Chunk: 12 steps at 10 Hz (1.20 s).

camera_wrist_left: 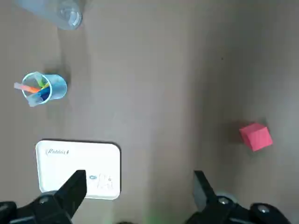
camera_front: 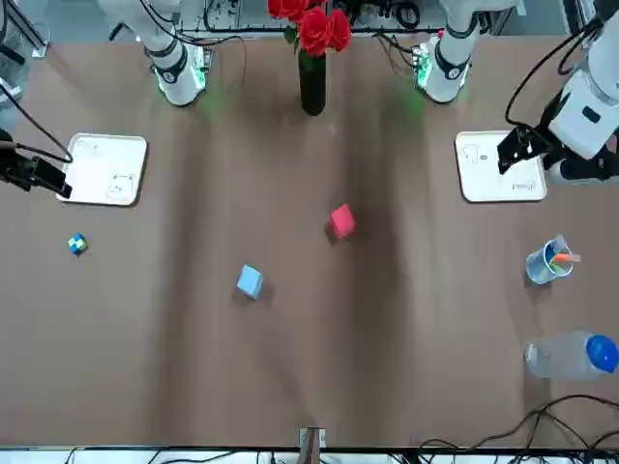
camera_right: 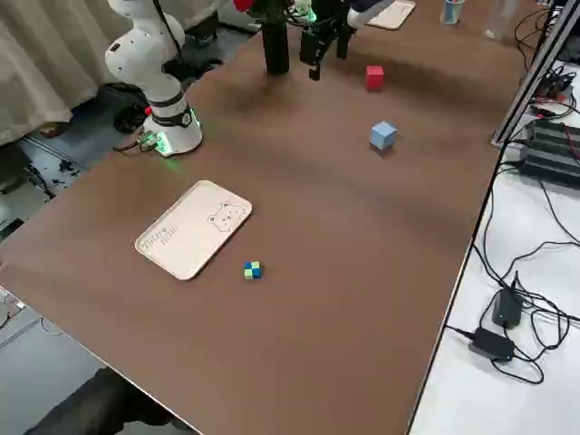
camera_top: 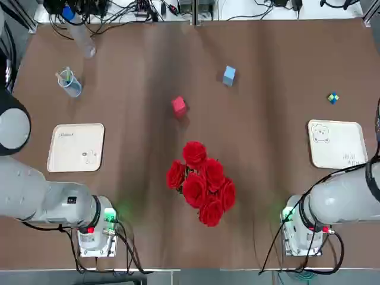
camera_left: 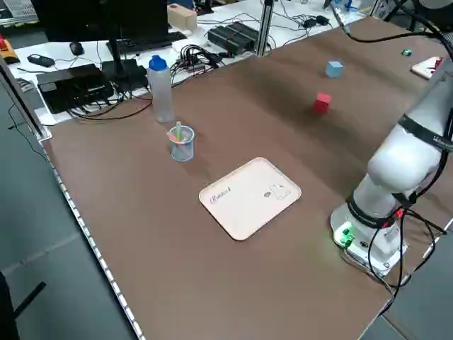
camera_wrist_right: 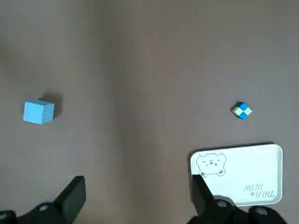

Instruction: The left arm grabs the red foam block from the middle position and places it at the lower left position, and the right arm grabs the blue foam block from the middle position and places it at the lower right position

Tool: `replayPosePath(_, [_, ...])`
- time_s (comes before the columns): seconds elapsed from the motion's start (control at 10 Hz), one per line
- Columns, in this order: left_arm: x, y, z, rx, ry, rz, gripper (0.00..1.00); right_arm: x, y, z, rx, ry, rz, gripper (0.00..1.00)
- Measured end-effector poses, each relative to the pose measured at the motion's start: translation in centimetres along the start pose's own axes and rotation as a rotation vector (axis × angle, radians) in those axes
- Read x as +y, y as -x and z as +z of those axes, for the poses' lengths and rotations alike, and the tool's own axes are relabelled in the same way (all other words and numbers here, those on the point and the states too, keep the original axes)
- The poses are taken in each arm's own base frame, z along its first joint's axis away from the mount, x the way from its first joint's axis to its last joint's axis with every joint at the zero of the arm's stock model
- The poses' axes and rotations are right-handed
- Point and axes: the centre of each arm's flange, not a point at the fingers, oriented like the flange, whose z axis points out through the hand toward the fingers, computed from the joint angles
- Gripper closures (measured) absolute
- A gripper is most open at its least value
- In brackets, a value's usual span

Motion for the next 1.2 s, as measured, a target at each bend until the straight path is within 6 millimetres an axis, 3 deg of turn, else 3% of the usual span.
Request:
replayPosePath(0.3, [-0.2,-0.1,0.2,-0.004,-0.001,-0.003,0.0,0.0,0.0,0.0,0.0,0.0,0.0,0.0])
replayPosePath(0.5, [0.2,-0.7,2.1,-0.041,-0.005,-0.002,0.0,0.0,0.0,0.0,0.0,0.0,0.0,0.0])
replayPosePath(0.6, [1.1,-1.4,4.0,-0.076,-0.01,-0.044,0.0,0.0,0.0,0.0,0.0,0.0,0.0,0.0])
replayPosePath(0.9, [8.2,-3.2,10.9,-0.146,-0.027,-0.247,0.0,-0.1,0.0,0.1,-0.003,0.0,-0.002,0.0])
replayPosePath(1.0, [9.4,-3.7,12.9,-0.171,-0.027,-0.326,0.0,-0.5,0.0,0.5,-0.014,0.002,-0.013,0.0])
replayPosePath(1.2, [11.3,-4.6,16.8,-0.206,-0.039,-0.46,0.0,-4.1,-1.5,4.4,-0.056,0.011,-0.08,0.0])
